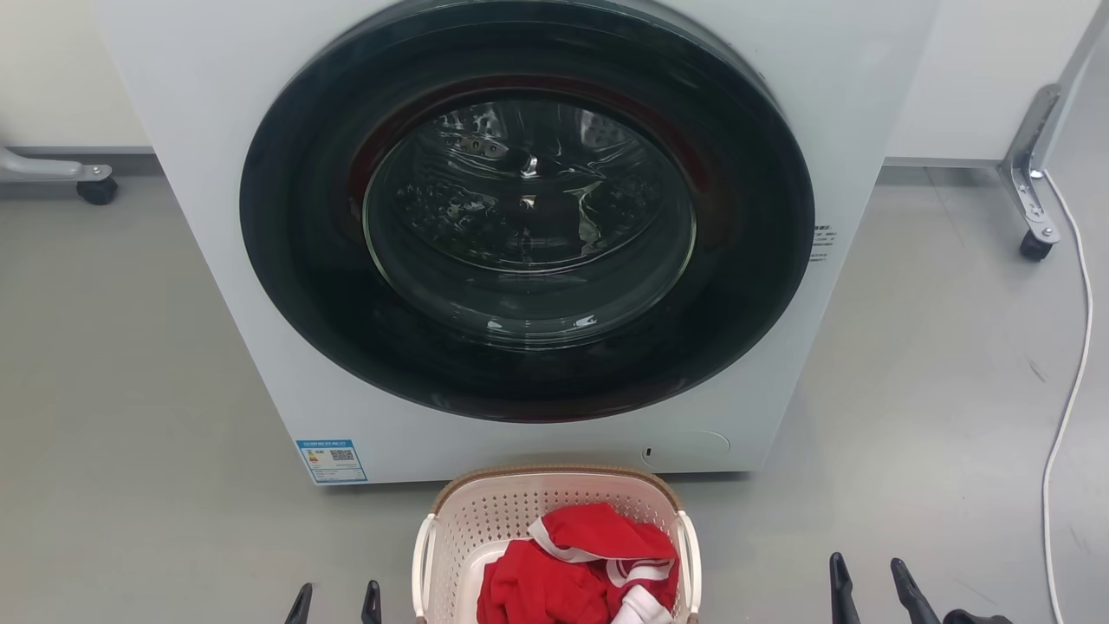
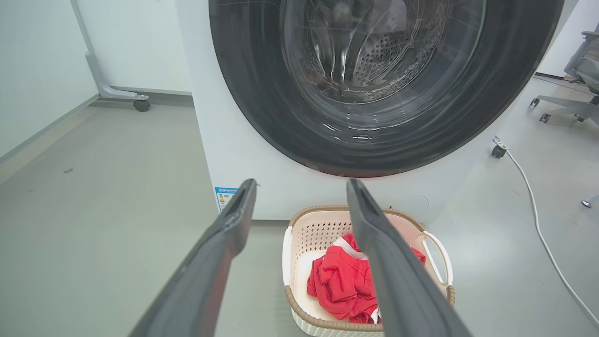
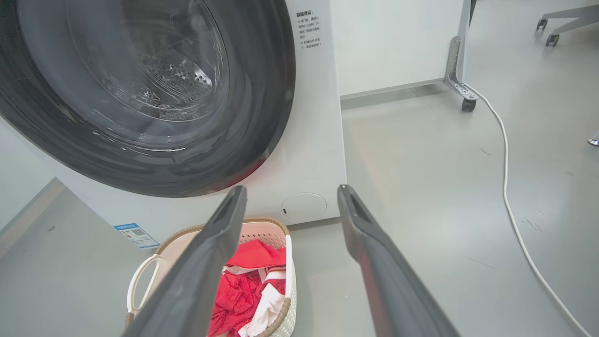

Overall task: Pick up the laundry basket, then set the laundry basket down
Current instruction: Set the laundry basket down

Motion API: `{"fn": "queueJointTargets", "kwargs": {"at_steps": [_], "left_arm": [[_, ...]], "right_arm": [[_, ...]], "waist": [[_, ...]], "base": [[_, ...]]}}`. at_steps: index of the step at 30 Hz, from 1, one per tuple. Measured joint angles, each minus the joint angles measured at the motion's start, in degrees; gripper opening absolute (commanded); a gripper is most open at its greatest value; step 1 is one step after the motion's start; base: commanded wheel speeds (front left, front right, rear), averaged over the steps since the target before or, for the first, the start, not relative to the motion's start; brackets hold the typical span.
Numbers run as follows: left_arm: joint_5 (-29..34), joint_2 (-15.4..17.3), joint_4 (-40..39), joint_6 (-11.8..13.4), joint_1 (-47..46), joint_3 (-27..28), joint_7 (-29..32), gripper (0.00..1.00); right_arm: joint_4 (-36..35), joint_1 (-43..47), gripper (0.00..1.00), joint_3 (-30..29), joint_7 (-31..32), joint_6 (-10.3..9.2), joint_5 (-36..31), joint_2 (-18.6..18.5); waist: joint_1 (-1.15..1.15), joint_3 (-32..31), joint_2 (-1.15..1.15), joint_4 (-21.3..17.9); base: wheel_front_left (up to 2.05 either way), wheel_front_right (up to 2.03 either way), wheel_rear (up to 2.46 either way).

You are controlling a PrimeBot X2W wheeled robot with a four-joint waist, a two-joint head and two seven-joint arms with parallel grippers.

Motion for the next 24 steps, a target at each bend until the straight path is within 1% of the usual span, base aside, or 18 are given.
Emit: {"fn": "queueJointTargets", "kwargs": {"at_steps": [4, 11, 21, 24], "left_arm": [[1.2, -0.6, -2.3, 0.0, 1.8, 1.6, 0.0, 1.0], [3.6, -1.6, -5.5, 0.0, 2.6, 3.3, 0.0, 1.0], [5.5, -1.8, -7.5, 0.0, 3.2, 4.4, 0.0, 1.0], [7.0, -1.9, -7.9, 0.0, 3.2, 4.6, 0.0, 1.0]], "right_arm": [[-4.2, 2.3, 1.0, -2.0, 0.0, 0.0, -3.0, 1.0], [-9.9, 4.5, 1.0, -3.9, 0.0, 0.0, -7.2, 2.1], [-13.9, 5.6, 1.0, -5.0, 0.0, 0.0, -10.1, 2.9], [-14.8, 5.9, 1.0, -5.2, -0.1, 0.0, -10.7, 3.1]], "waist": [[0.0, 0.1, 0.0, -0.2], [0.01, 0.3, 0.0, -0.7], [0.01, 0.7, 0.0, -1.2], [0.01, 0.8, 0.0, -1.3]], "base": [[0.0, 0.0, 0.0], [0.0, 0.0, 0.0], [0.0, 0.0, 0.0], [0.0, 0.0, 0.0]]}}
